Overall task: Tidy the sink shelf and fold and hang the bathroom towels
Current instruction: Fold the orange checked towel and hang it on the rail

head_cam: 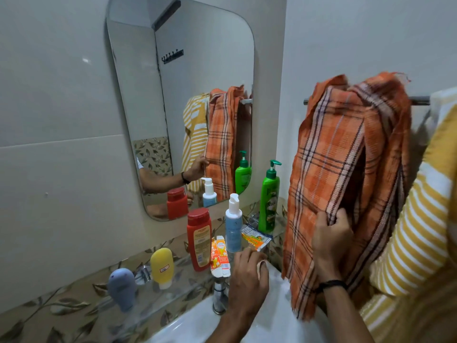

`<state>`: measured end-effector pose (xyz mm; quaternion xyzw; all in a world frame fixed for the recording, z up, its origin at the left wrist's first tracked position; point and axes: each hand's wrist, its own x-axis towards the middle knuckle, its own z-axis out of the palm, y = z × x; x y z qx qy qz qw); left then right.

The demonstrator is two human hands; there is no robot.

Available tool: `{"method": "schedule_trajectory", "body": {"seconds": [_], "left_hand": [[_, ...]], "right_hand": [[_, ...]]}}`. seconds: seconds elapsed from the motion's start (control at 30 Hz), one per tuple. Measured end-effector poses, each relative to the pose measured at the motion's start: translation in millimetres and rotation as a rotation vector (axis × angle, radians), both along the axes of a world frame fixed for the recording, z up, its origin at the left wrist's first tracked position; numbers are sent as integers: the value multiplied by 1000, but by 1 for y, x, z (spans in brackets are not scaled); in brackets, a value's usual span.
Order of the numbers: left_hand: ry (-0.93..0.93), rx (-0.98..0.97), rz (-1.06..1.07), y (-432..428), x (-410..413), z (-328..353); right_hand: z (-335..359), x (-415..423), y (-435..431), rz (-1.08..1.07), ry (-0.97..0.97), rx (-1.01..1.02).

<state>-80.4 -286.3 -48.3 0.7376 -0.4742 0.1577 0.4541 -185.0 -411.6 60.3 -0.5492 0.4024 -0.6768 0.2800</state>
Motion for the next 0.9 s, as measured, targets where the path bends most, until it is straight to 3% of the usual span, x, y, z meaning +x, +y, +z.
{"method": "schedule_trajectory", "body": {"seconds": [0.1, 0.23, 0.3, 0.57, 0.73, 0.9], "left_hand": [[184, -23, -133, -2, -8, 12], [822, -38, -415, -5, -21, 36], [1018, -45, -483, -7, -26, 41], [1240, -38, -716, -18, -49, 59], [1686, -192, -1023, -23, -69, 89], [1582, -297, -1051, -8, -101, 83]], "right_hand": [[-6, -6, 11, 55, -65, -30], [4, -21, 27, 133, -150, -88], [8, -30, 35, 228, -214, -81], [6, -66, 92, 378, -408, -64], [-22, -86, 117, 363, -407, -28], [-39, -114, 150, 473, -317, -52]]}}
